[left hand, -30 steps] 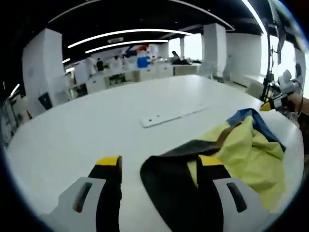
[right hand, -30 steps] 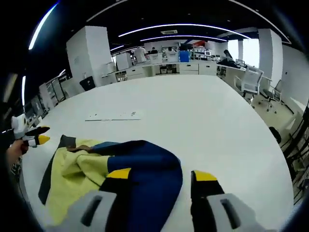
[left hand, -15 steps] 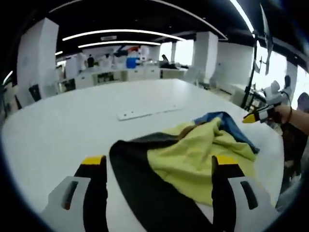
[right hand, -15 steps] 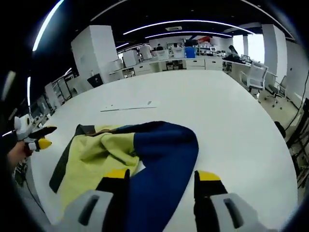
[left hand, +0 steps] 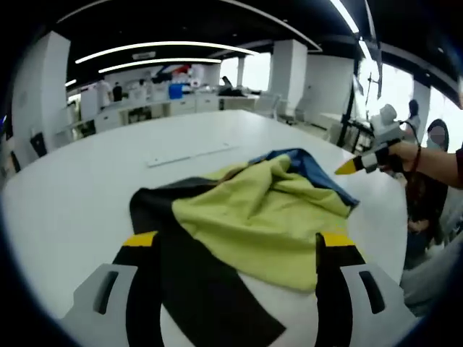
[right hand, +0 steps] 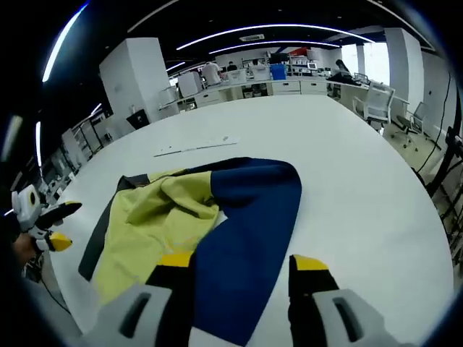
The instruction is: Fold the garment on the visible template until the final outline fits inside the template.
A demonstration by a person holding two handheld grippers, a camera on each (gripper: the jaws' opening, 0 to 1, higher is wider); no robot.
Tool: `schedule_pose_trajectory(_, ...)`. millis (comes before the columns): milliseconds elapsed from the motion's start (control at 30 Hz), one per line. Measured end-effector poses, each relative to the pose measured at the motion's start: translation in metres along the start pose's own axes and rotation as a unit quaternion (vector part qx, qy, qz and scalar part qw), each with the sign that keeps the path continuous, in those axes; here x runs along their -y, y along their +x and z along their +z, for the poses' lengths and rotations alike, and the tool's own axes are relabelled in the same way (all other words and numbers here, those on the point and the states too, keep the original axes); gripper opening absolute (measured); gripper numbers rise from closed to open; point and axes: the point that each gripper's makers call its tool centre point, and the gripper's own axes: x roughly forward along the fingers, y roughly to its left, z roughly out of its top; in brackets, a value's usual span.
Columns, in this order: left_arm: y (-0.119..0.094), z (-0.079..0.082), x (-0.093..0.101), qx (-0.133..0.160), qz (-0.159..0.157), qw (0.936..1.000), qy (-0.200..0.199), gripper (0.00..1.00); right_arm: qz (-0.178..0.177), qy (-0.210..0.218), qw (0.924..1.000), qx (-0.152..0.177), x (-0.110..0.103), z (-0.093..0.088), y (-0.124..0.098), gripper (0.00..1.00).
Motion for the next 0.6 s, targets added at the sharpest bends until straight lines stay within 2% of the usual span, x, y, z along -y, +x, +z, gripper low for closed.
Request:
schedule_pose_trajectory(133,-0.002,-0.009,0.016,-0.001,-0.007,0.9999,-0.010,0.75,-0.007,0.002,0.9999,-0.007,0.002,-0.011,-0.002,0.46)
schedule_pose_trajectory(300,-0.001,-0.027,0.032,-0.021,-0.022,0.9994,-0.014,0.66,-0.016,0.008,0.9997,-0.018,0.006,-0.025,-0.003,0.40)
schedule_pose_trajectory(400,0.001,-0.037,0.036,-0.042,-0.016,0.9989,-0.010,0.56,-0.025,0.012,0.9993,-0.023,0.011,-0.034,-0.004,0.38)
schedule_pose_trajectory(600,0.002,-0.046,0.041,-0.046,-0.012,0.9985,-0.025,0.51,-0.031,0.017,0.9990,-0.027,0.011,-0.045,-0.004,0.30)
